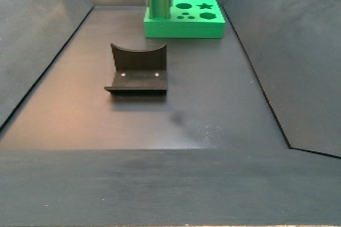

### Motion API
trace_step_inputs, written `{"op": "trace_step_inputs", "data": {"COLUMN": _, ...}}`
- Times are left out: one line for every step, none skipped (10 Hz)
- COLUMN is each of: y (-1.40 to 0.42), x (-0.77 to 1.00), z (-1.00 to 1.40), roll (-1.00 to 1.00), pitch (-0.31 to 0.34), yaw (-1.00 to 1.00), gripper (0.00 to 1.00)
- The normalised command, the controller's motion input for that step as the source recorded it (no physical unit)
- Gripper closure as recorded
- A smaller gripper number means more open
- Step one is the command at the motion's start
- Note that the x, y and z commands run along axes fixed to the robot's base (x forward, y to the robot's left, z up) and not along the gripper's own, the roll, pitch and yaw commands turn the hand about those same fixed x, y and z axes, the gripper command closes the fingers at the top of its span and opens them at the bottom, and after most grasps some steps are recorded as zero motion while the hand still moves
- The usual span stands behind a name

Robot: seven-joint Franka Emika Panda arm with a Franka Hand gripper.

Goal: Pick up the arch object. Move up. Place the arch object on the fixture. Regrasp the arch object. Move to above the board. Insert the arch object.
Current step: Insert the arch object.

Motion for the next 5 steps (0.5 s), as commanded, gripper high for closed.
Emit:
{"op": "trace_step_inputs", "data": {"y": -0.02, "x": 0.0, "z": -0.43, "roll": 0.07, "pitch": 0.0, "yaw": 0.0, "gripper": 1.0}}
{"op": "trace_step_inputs", "data": {"y": 0.0, "x": 0.0, "z": -0.15, "roll": 0.0, "pitch": -0.054, "yaw": 0.0, "gripper": 1.0}}
{"op": "trace_step_inputs", "data": {"y": 0.02, "x": -0.05, "z": 0.0, "roll": -0.07, "pitch": -0.084, "yaw": 0.0, "gripper": 1.0}}
{"op": "trace_step_inputs", "data": {"y": 0.02, "x": 0.0, "z": 0.0, "roll": -0.05, "pitch": -0.034, "yaw": 0.0, "gripper": 1.0}}
{"op": "trace_step_inputs", "data": {"y": 0.0, "x": 0.0, "z": 0.0, "roll": 0.0, "pitch": 0.0, "yaw": 0.0, "gripper": 1.0}}
